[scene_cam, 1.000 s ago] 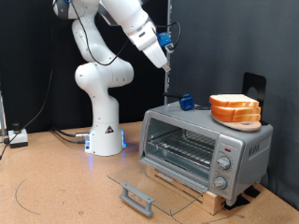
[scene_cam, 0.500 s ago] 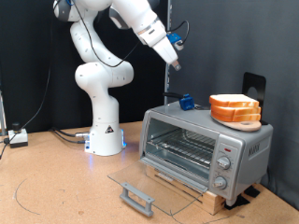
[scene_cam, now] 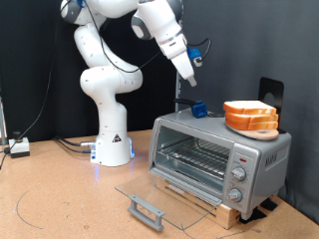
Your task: Make a piece of toast with the oven
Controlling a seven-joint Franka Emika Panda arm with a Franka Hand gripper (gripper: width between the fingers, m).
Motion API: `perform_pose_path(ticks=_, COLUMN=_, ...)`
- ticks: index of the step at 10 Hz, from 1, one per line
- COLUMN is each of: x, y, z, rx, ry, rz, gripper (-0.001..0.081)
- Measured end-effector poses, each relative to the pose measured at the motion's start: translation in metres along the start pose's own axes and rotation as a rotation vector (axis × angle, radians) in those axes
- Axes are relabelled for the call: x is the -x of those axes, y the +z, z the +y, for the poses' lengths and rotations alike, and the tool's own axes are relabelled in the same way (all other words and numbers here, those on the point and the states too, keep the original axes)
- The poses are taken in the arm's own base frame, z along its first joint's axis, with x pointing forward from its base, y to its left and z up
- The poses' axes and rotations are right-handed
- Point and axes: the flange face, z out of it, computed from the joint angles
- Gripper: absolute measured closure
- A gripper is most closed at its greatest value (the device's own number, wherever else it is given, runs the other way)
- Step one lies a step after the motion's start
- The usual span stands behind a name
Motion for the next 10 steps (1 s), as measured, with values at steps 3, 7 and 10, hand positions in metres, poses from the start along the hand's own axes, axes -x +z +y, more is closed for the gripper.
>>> perform_pose_path(ticks=3, x=-0.005, y=0.008, z=0.001, rx=0.029, ry=-0.013, rz=0.014, gripper=-0.0001)
perform_pose_path(ticks=7, x=-0.001, y=0.020, z=-0.002, rx=0.060, ry=-0.041, rz=-0.017, gripper=-0.0001)
perform_pose_path(ticks=10, x=0.003, y=0.036, z=0.003, rx=0.086, ry=-0.083, rz=-0.044, gripper=-0.0001)
